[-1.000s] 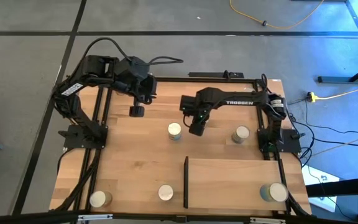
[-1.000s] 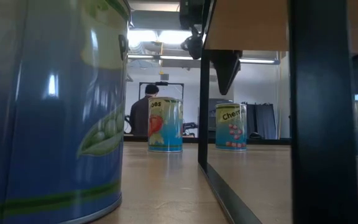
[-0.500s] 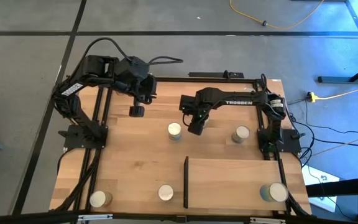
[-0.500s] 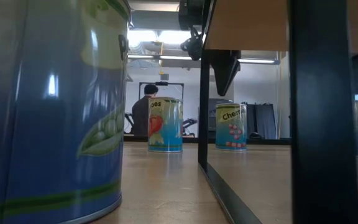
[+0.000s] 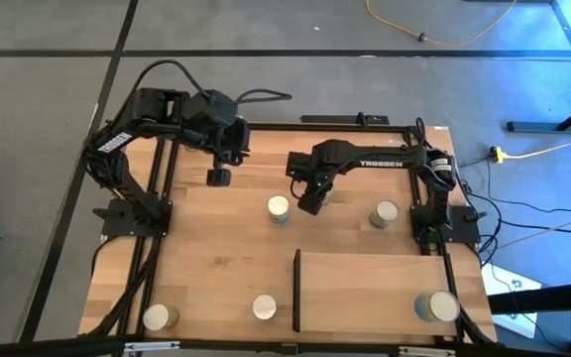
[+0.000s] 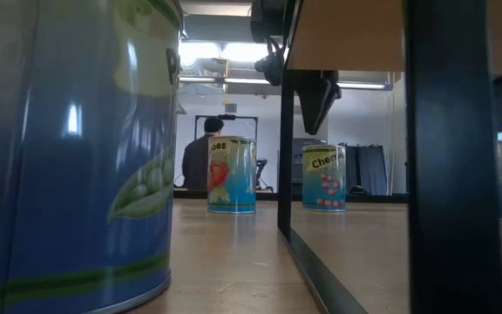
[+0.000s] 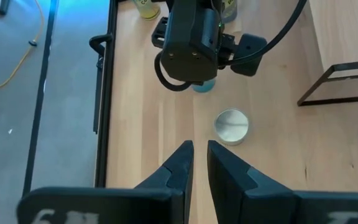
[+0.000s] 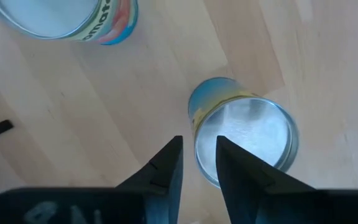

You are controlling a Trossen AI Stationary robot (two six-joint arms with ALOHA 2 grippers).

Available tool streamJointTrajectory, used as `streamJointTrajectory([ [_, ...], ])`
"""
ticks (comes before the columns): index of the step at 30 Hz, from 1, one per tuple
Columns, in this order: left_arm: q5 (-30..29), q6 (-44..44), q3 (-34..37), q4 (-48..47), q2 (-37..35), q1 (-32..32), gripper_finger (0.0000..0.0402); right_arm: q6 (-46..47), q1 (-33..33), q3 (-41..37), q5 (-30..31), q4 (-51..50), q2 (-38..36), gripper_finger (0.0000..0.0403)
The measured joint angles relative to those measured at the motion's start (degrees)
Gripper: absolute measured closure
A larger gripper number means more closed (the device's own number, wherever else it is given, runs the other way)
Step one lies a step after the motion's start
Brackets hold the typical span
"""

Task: Pick and place cans onto a shelf
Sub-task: Put the canned cherries can on the shelf aligned with the other canned cherries

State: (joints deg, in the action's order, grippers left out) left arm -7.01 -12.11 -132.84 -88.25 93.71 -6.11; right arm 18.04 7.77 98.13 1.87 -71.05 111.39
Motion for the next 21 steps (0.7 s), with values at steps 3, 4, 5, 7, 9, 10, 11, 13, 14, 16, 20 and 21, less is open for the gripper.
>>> streamJointTrajectory([
  [3, 0.0, 0.0, 0.0, 0.0, 0.0, 0.0, 0.0363, 1.3, 0.0, 0.0, 0.0, -0.1, 0.0, 0.0306],
  [4, 0.0, 0.0, 0.0, 0.0, 0.0, 0.0, 0.0363, 1.3, 0.0, 0.0, 0.0, -0.2, 0.0, 0.0306],
  [5, 0.0, 0.0, 0.0, 0.0, 0.0, 0.0, 0.0363, 1.3, 0.0, -0.1, 0.0, -0.1, 0.0, 0.0306],
  [7, 0.0, 0.0, 0.0, 0.0, 0.0, 0.0, 0.0363, 1.5, 0.0, -1.3, 0.0, 0.4, 0.0, 0.0306],
  [9, 0.0, 0.0, 0.0, 0.0, 0.0, 0.0, 0.0362, 1.7, 0.0, -3.1, 0.0, 0.3, 0.0, 0.0306],
  [10, 0.0, 0.0, 0.0, 0.0, 0.0, 0.0, 0.0363, 1.2, 0.0, -4.0, 0.0, 0.3, 0.0, 0.0306],
  [11, 0.0, 0.0, 0.0, 0.0, 0.0, 0.0, 0.0363, 1.1, 0.0, -4.8, 0.1, 0.4, 0.0, 0.0306],
  [13, 0.0, 0.0, 0.0, 0.0, 0.0, 0.0, 0.0363, 1.2, 0.0, -6.0, 0.4, 0.6, 0.0, 0.0306],
  [14, 0.0, 0.0, 0.0, 0.0, 0.0, 0.0, 0.0363, 1.2, 0.1, -6.5, 0.3, 0.9, -0.2, 0.0306],
  [16, 0.0, 0.0, 0.0, 0.0, 0.0, 0.0, 0.0363, 1.2, 0.2, -7.2, 0.3, 1.0, -0.3, 0.0306],
  [20, 0.0, 0.0, 0.0, 0.0, 0.0, 0.0, 0.0363, 0.8, 0.2, -7.4, 0.4, 1.7, -0.4, 0.0306],
  [21, 0.0, 0.0, 0.0, 0.0, 0.0, 0.0, 0.0363, 0.2, 0.2, -7.5, 0.4, 2.0, -0.4, 0.0306],
])
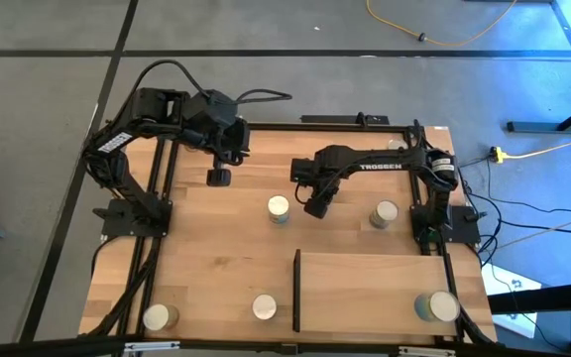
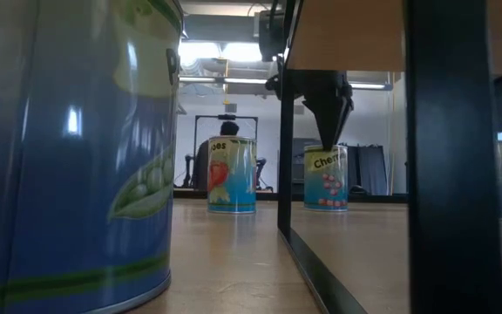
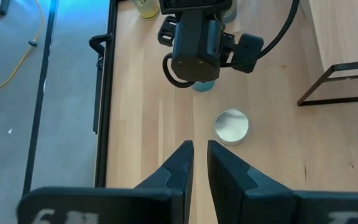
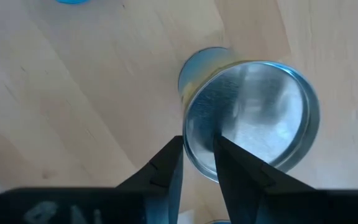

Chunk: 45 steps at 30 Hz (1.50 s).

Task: Pick and place cans onto a shelf
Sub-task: Put the canned cherries can on the shelf aligned with the other canned cherries

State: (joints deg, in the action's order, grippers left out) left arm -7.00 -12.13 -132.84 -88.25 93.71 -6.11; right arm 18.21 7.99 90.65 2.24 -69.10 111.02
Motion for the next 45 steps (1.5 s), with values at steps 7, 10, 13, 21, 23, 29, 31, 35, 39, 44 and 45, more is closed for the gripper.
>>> streamJointTrajectory([
  [7, 0.0, 0.0, 0.0, 0.0, 0.0, 0.0, 0.0363, -0.9, -0.1, 0.0, 2.6, 2.0, 0.1, 0.0354],
  [10, 0.0, 0.0, 0.0, 0.0, 0.0, 0.0, 0.0363, -2.0, 0.0, -0.1, 3.5, 2.8, 0.2, 0.0392],
  [13, 0.0, 0.0, 0.0, 0.0, 0.0, 0.0, 0.0363, -3.0, 0.0, -0.2, 4.0, 3.8, 0.2, 0.0396],
  [21, 0.0, 0.0, 0.0, 0.0, 0.0, 0.0, 0.0362, -5.2, -1.0, 1.4, 6.7, 2.8, 0.2, 0.0401],
  [23, 0.0, 0.0, 0.0, 0.0, 0.0, 0.0, 0.0362, -5.2, -1.2, 2.4, 6.7, 2.2, 0.2, 0.0401],
  [29, 0.0, -0.4, 0.0, 0.0, 0.0, 0.0, 0.0362, -5.8, -1.4, 6.0, 6.7, -1.3, 0.1, 0.0402],
  [31, 0.0, -0.4, 0.0, 0.0, 0.0, 0.0, 0.0362, -6.6, -1.6, 8.0, 6.8, -3.2, 0.0, 0.0402],
  [35, 0.0, -0.5, 0.0, 0.0, 0.0, 0.0, 0.0362, -8.1, -2.1, 13.5, 7.4, -6.6, 0.0, 0.0402],
  [39, 0.0, -0.5, 0.0, 0.0, 0.0, 0.0, 0.0362, -9.7, -2.9, 20.8, 7.8, -11.5, -0.1, 0.0403],
  [44, 0.0, -0.5, 0.0, 0.0, 0.0, 0.0, 0.0363, -9.9, -4.4, 30.4, 8.7, -19.7, -0.3, 0.0403],
  [45, 0.0, -0.5, 0.0, 0.0, 0.0, 0.0, 0.0362, -9.9, -4.7, 32.0, 8.7, -21.1, -0.2, 0.0403],
])
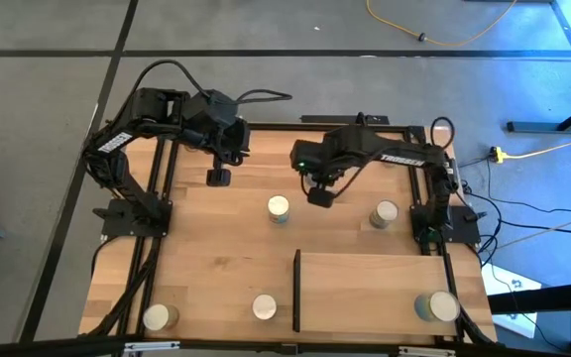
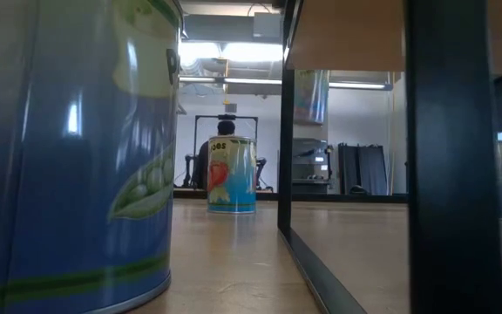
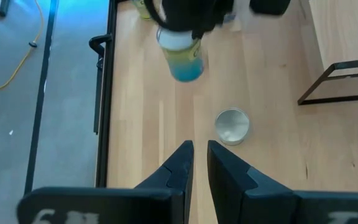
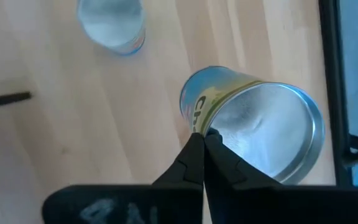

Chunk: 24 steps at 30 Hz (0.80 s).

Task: Pick and place cans onto a shelf
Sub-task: Put the canned cherries can on the shelf aligned with the other canned cherries

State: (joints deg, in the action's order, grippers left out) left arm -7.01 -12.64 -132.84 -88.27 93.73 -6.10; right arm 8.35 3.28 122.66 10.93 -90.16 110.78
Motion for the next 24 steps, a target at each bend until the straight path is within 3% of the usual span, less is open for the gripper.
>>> streamJointTrajectory([
  [11, 0.0, -2.9, 0.0, 0.0, 0.0, 0.0, 0.0362, -2.8, -6.2, 6.0, -7.7, 0.1, -2.3, 0.0403],
  [24, 0.0, -2.8, 0.0, 1.0, 0.0, 0.0, 0.0362, 7.5, -14.3, 4.2, -8.0, 0.2, -10.8, 0.0403],
])
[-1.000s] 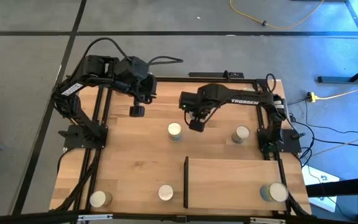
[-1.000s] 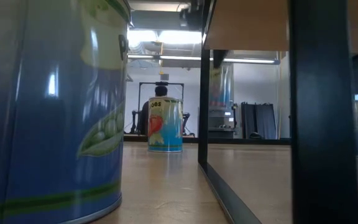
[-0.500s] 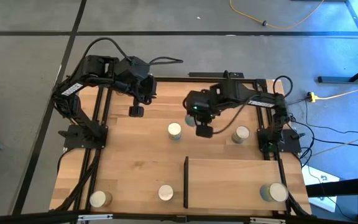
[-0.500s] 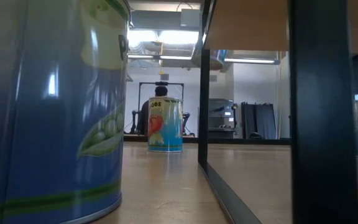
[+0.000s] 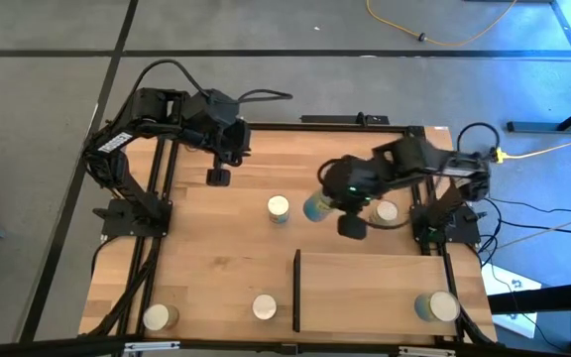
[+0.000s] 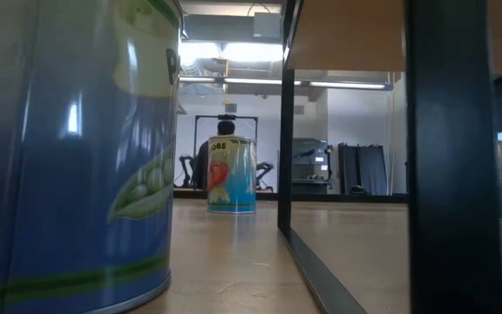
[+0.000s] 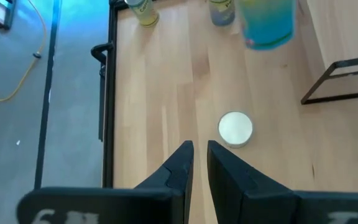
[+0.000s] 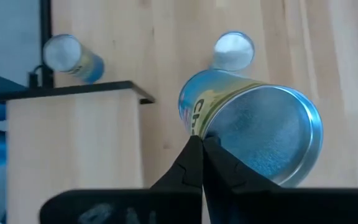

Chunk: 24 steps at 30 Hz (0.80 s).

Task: Pick and place cans onto a shelf
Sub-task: Put the canned cherries can on the shelf aligned with the other canned cherries

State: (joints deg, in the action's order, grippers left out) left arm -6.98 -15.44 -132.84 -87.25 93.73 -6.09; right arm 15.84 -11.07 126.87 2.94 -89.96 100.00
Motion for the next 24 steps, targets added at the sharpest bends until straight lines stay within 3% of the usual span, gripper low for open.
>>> streamJointTrajectory([
  [13, 0.0, 1.9, 0.0, 1.5, 0.0, 0.0, 0.0362, 17.5, -9.6, -18.2, 0.1, -0.1, -19.0, 0.0403],
  [24, 0.2, 4.6, 0.0, 7.7, 0.0, 0.0, 0.0362, 28.6, -22.1, -29.0, -8.7, 0.0, -24.8, 0.0403],
])
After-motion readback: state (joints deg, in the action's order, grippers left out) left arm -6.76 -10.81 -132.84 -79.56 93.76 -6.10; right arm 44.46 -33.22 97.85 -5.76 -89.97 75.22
